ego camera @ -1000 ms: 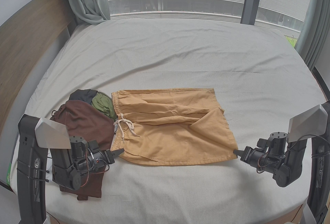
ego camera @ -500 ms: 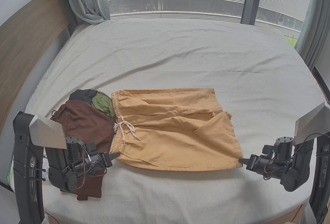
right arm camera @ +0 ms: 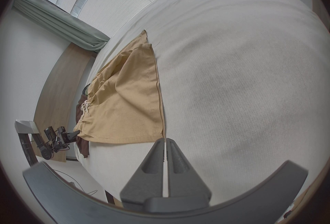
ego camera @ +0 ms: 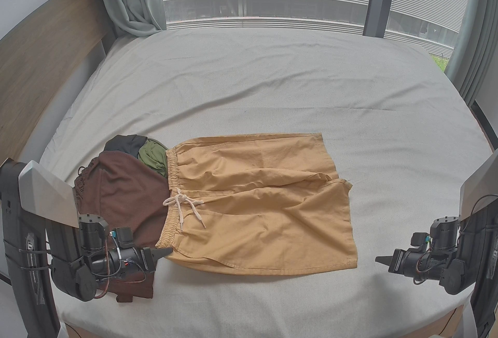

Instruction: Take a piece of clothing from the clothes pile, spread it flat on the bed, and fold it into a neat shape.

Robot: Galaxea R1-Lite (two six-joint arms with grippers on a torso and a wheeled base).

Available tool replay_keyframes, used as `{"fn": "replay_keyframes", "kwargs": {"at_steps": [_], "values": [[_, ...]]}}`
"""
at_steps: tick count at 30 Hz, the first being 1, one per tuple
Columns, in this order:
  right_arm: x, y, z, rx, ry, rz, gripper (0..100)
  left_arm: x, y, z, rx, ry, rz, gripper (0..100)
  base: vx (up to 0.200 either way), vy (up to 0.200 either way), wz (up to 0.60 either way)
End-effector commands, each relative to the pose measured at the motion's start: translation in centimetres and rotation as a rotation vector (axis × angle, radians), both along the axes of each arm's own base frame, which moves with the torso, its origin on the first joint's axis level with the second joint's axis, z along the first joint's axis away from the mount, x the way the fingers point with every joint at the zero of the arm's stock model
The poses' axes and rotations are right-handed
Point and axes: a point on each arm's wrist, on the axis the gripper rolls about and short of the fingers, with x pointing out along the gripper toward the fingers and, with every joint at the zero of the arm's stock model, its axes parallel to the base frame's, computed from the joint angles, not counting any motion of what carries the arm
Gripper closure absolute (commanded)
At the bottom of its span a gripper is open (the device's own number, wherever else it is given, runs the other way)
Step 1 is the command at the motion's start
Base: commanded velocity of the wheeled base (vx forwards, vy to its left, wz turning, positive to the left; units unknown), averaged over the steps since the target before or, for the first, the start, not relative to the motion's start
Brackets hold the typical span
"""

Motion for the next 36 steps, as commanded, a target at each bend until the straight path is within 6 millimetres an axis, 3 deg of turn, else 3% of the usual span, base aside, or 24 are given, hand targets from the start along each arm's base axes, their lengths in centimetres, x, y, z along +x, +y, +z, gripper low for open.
{"fn": "replay_keyframes", "kwargs": {"at_steps": [1, 7, 8, 23, 36], "values": [[-0.5, 0.0, -0.6, 0.001, 0.044, 0.003, 100, -0.2, 0.1, -0.2, 0.002, 0.011, 0.002, 100, 0.000, 0.000, 0.00], [0.0, 0.1, -0.9, 0.013, 0.033, 0.017, 100, 0.0, 0.3, -0.2, 0.002, 0.004, 0.008, 100, 0.000, 0.000, 0.00], [0.2, 0.1, -0.9, 0.016, 0.027, 0.020, 0, 0.1, 0.3, -0.2, 0.002, 0.003, 0.008, 100, 0.000, 0.000, 0.00], [2.6, 2.2, -3.0, 0.021, 0.003, 0.101, 0, 0.2, 0.3, -0.4, 0.002, 0.003, 0.007, 100, 0.000, 0.000, 0.00], [3.8, 4.4, -3.0, 0.050, -0.034, 0.154, 0, 0.3, 0.3, -0.4, 0.002, 0.001, 0.007, 100, 0.000, 0.000, 0.00]]}}
